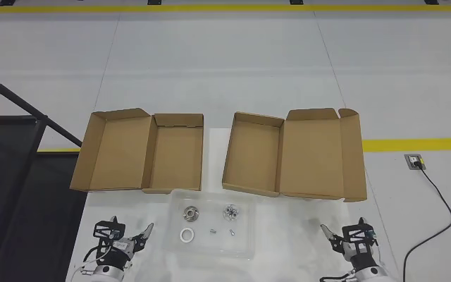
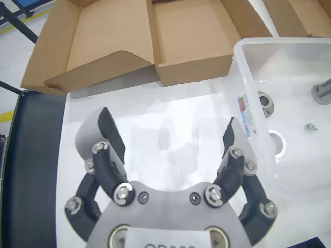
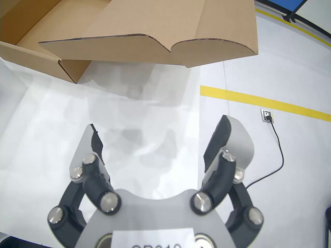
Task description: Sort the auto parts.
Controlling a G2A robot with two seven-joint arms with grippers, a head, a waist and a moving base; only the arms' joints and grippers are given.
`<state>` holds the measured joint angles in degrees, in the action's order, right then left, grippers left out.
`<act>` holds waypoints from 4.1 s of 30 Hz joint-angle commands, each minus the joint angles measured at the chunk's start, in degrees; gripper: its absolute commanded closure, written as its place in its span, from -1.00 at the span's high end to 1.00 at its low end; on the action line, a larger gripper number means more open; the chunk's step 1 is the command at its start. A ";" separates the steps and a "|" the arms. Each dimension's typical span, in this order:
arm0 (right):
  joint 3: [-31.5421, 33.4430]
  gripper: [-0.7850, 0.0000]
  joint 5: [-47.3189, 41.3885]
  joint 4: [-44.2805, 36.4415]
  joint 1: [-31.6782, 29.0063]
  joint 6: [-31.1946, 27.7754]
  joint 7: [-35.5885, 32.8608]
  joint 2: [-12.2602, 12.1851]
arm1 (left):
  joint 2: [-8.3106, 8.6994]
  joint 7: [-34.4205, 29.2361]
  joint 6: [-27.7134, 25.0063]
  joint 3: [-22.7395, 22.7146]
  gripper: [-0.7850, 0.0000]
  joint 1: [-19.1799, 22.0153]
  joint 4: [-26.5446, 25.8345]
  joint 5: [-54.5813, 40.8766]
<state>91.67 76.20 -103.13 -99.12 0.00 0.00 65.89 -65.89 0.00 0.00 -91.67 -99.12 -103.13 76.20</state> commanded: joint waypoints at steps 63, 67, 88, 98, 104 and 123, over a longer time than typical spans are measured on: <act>-51.60 1.00 8.71 4.63 48.69 -24.10 -60.53 12.16 | -1.81 21.59 2.89 -6.24 1.00 -11.53 -3.73 -11.18; -51.66 1.00 2.67 10.19 52.47 -21.77 -63.11 13.74 | -1.81 21.59 2.89 -6.24 1.00 -11.53 -3.73 -11.18; -50.63 1.00 -2.04 15.65 54.54 -16.19 -66.95 15.31 | -1.81 21.59 2.89 -6.24 1.00 -11.53 -3.73 -11.18; -51.47 1.00 -5.29 22.80 57.52 -13.73 -68.66 17.03 | -1.81 21.59 2.89 -6.24 1.00 -11.53 -3.73 -11.18; -51.80 1.00 -6.03 26.70 58.59 -12.38 -67.07 17.90 | -1.81 21.59 2.89 -6.24 1.00 -11.53 -3.73 -11.18; -50.52 -1.00 -3.05 28.87 58.74 -9.68 -65.72 18.77 | -1.81 21.59 2.89 -6.24 1.00 -11.53 -3.73 -11.18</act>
<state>40.98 72.98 -74.16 -40.34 -9.65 -65.53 84.68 -67.70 21.59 2.89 -97.92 -110.65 -106.86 65.02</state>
